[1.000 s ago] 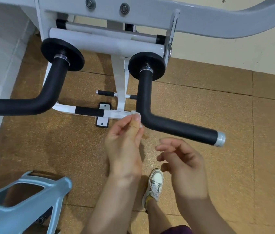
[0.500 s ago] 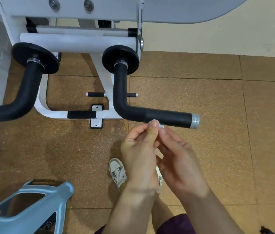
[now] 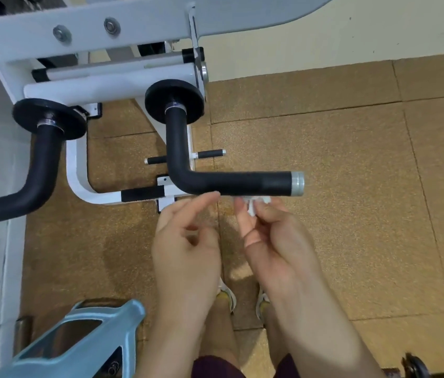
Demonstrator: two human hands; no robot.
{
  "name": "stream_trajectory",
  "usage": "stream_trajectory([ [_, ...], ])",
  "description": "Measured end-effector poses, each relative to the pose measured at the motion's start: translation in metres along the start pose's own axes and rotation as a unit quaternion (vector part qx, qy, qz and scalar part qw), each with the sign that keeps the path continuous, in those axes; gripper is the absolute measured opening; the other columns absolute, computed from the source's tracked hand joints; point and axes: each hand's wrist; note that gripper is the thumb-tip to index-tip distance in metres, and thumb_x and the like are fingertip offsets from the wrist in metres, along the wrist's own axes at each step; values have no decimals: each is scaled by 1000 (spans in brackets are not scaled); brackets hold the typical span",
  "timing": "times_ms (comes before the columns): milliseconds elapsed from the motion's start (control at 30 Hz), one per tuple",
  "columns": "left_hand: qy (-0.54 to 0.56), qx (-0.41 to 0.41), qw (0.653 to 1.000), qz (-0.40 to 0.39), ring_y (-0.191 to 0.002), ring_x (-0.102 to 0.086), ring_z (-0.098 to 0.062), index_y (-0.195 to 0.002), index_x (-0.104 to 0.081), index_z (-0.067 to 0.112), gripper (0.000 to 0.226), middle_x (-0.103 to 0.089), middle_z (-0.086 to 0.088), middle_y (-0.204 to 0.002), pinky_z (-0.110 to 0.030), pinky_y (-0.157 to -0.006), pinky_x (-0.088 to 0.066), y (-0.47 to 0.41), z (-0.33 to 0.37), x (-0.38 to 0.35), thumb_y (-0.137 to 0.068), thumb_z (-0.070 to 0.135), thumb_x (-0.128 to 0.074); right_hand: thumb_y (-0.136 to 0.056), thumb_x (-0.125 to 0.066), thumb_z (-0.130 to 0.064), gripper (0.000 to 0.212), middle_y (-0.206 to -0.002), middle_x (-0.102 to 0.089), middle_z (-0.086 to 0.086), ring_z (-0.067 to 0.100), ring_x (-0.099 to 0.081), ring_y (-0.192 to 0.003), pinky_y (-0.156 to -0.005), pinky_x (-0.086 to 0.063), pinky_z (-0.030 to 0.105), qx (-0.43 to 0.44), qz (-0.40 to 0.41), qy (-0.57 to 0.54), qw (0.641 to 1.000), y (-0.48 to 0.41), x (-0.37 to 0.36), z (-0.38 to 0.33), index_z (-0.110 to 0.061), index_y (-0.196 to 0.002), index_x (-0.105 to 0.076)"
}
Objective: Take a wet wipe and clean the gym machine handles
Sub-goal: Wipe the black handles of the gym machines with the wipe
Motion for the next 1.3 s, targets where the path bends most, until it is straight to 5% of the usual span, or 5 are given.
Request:
stream_trajectory([
  [500, -101, -153, 982, -41, -88, -55, -4, -116, -66, 28, 49, -52, 14, -103, -15, -73, -48, 1, 12, -25, -85, -7, -54, -91, -45, 13, 33, -94, -74, 11, 17, -70, -89, -82, -57, 25, 157, 38, 56, 985, 15, 7, -23, 1, -115, -64],
  [700, -90, -164, 980, -63, -92, -55, -2, -113, -66, 30, 49, -53, 14, -104, -13, -77, -47, -16, 27, -25, -84, -7, -54, -89, -59, 3, 31, -90, -74, -16, 3, -69, -86, -82, -54, 25, 416, 115, 333, 838, 9, 25, -13, -15, -112, -70],
  [933, -169, -230, 954, -96, -103, -54, -12, -114, -68, 24, 45, -51, 10, -105, -36, -88, -52, -17, 30, -42, -82, -5, -55, -91, -53, 3, 34, -104, -73, -3, 8, -67, -102, -96, -52, 38, 350, 43, 438, 827, -2, 18, -47, -22, -102, -74],
  [1067, -161, -179, 966, -98, -98, -55, -2, -107, -69, 27, 43, -52, 17, -102, -17, -84, -49, -8, 44, -45, -83, -6, -54, -89, -61, -3, 26, -98, -75, -7, 4, -68, -87, -82, -54, 25, 444, 78, 549, 704, 25, 17, -42, -19, -102, -75],
  [1300, 158, 45, 960, -226, -86, -69, -13, -112, -69, 20, 40, -74, 0, -99, -26, -72, -56, 17, 106, -12, -79, 41, -58, -78, -65, 7, 17, -74, -73, 14, 22, -64, -56, -55, -57, 28, 211, -141, 299, 920, 97, -12, -92, -7, -80, -73],
])
Point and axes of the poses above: each hand's wrist, its own y-axis away from the middle knuckle, its own x-axis out of the back of the hand, z = x × y
